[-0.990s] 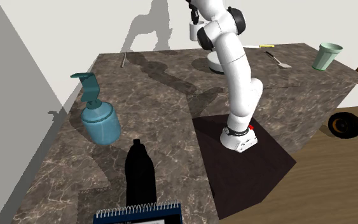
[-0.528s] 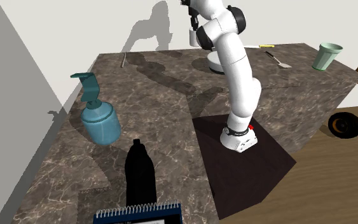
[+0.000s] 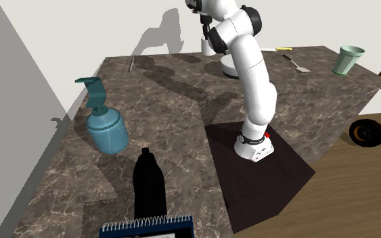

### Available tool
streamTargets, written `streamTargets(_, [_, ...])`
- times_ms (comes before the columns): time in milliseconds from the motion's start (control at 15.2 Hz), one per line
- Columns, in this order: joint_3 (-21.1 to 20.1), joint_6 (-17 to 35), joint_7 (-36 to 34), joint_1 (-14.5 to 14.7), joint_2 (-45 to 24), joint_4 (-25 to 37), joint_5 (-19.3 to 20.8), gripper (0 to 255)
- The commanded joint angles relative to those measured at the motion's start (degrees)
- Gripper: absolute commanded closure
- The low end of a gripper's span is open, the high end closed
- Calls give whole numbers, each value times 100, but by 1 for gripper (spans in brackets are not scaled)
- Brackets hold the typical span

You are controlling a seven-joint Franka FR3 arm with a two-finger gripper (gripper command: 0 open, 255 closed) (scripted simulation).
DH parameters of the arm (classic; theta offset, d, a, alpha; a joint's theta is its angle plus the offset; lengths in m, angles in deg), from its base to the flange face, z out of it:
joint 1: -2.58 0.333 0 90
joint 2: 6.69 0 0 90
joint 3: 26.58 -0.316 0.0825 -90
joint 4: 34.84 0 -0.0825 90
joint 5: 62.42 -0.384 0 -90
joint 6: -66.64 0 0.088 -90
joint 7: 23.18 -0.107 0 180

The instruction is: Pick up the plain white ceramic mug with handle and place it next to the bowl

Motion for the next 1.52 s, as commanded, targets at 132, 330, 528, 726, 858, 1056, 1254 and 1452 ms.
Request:
streamTargets(132, [26, 348, 11, 166, 30, -411, 15, 255])
streamTargets(330, [27, 581, 26, 249, 26, -667, 3, 255])
streamTargets(528, [16, 805, 43, 312, 10, -902, -21, 255])
streamTargets(726, [-2, 1008, 64, 355, -17, -1106, -54, 255])
streamTargets(858, [-2, 1008, 64, 355, -17, -1107, -54, 255])
streamTargets(1056, [-2, 1008, 64, 355, -17, -1106, -54, 255])
streamTargets(1254, [-3, 1008, 64, 355, -17, -1106, -54, 0])
streamTargets(1452, [-3, 1008, 64, 355, -17, -1106, -54, 0])
